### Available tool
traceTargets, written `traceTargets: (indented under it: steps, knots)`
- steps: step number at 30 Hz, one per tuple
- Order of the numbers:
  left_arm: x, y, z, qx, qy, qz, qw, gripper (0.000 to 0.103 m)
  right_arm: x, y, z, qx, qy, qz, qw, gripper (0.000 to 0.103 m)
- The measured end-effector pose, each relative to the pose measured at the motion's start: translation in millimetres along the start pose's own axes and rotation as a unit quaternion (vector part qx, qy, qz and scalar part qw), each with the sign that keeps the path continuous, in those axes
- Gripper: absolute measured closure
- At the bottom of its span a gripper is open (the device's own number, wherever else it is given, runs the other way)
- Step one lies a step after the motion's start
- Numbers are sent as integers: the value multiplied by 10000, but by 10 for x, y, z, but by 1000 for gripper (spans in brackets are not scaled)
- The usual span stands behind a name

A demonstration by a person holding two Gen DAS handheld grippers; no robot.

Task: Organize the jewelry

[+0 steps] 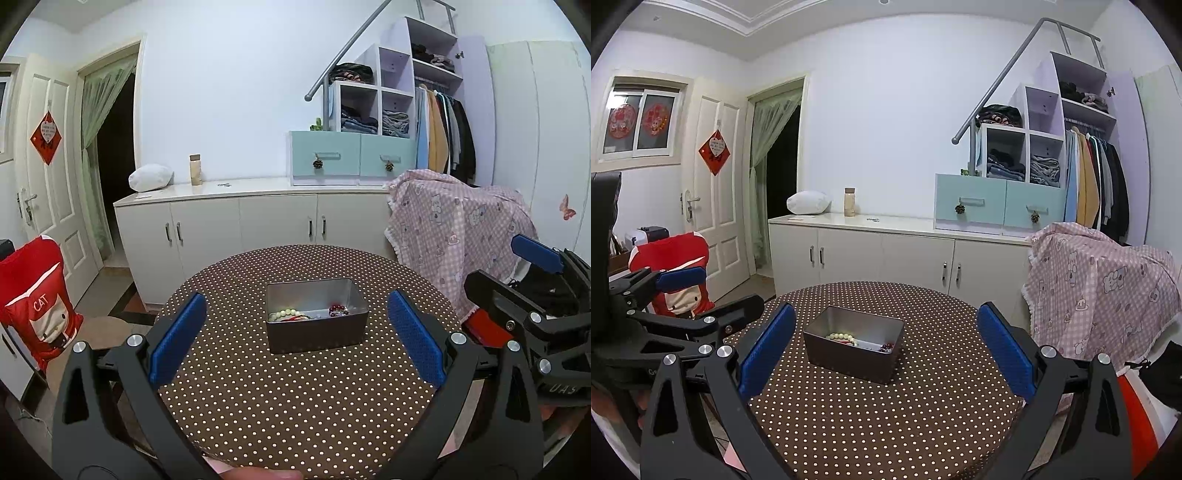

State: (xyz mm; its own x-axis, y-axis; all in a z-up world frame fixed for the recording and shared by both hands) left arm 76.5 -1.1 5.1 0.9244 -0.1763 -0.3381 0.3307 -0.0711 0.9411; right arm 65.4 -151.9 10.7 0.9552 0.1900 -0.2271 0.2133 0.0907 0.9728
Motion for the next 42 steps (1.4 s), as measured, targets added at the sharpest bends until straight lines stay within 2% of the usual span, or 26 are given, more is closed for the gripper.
traceTargets:
  steps: [42]
  knots:
    - [-6,6,-56,-103,24,-34,9999,6,0,30,18,117,27,-14,9999,8]
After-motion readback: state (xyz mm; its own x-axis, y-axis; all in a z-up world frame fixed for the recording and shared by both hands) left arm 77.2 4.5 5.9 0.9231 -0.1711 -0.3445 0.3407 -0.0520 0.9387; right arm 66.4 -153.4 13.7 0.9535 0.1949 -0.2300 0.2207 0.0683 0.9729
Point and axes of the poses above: each gripper's, at about its wrist camera, not at the fingertips, and x roughly the way its jaws point, z to its right, y to its top, the point moved 6 cm from there along x, roughly the way its jaws point, and after that the axes turned 2 degrees about -y, right-handed, at the moved point
